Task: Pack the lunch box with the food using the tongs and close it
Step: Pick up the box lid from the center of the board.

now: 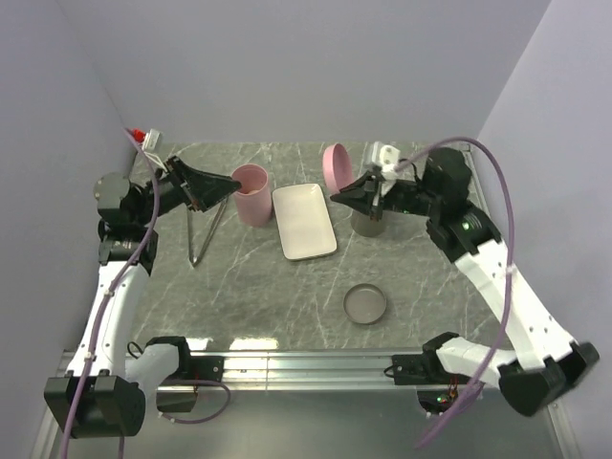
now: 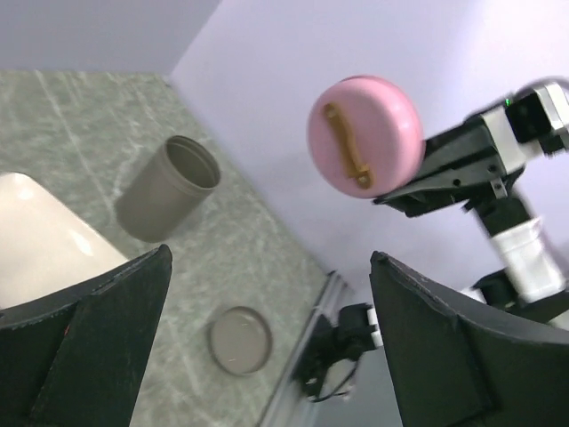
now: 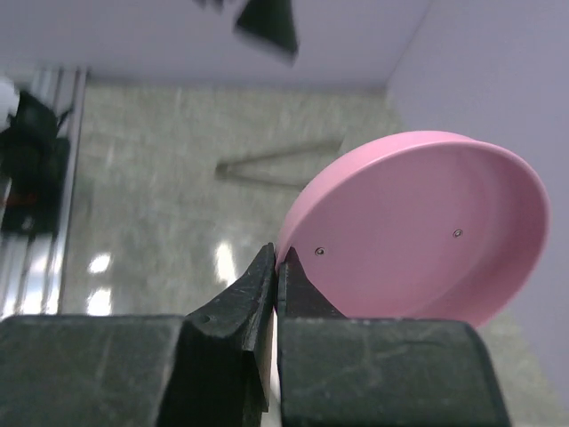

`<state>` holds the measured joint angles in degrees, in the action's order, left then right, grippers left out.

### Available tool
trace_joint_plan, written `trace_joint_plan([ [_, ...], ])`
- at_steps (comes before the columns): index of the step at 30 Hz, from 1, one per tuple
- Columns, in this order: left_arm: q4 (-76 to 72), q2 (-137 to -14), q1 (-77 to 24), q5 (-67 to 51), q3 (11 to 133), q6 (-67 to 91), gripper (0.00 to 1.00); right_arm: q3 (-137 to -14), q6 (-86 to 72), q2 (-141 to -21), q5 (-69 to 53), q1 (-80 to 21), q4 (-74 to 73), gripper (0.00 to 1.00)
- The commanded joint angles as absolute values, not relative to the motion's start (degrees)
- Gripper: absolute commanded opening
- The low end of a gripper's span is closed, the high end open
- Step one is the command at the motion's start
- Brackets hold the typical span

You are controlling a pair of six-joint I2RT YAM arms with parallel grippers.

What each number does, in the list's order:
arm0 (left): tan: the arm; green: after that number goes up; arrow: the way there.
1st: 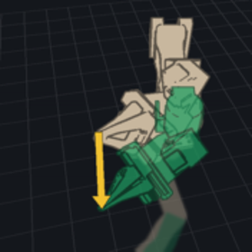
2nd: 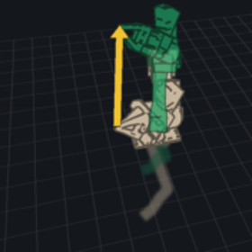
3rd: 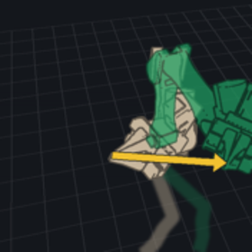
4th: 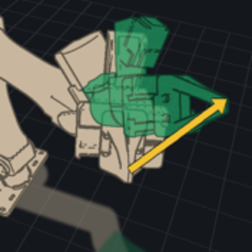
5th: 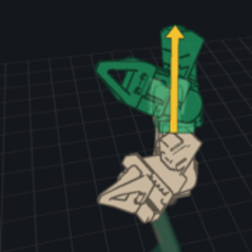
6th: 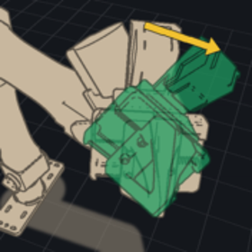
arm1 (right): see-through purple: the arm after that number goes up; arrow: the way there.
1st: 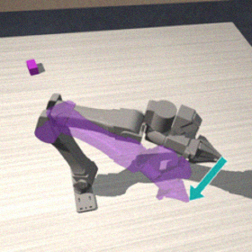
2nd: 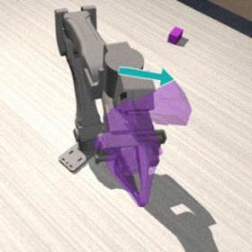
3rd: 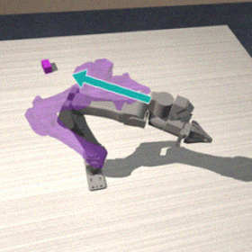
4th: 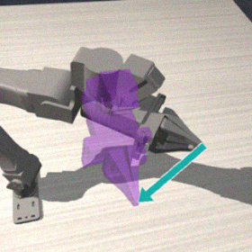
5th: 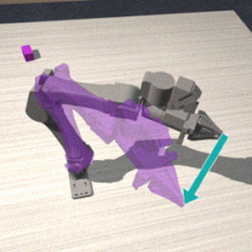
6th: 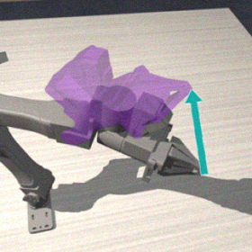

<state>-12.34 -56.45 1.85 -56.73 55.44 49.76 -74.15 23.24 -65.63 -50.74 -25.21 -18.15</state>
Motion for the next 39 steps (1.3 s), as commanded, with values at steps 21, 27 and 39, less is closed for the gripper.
trace_joint_plan([
  [21, -49.30, -60.82, -14.67, -47.29, 51.50, 83.93, 0.88, -63.63, 8.61, -64.24, -38.41, -43.94, 26.81, 0.00],
  [27, -47.99, -60.91, -16.26, -46.76, 51.86, 83.58, 0.78, -63.98, 9.67, -65.82, -37.09, -46.40, 27.16, 0.00],
  [39, -44.56, -61.17, -16.96, -45.35, 51.15, 85.17, 0.61, -63.46, 13.97, -66.53, -30.94, -49.83, 27.33, 0.00],
])
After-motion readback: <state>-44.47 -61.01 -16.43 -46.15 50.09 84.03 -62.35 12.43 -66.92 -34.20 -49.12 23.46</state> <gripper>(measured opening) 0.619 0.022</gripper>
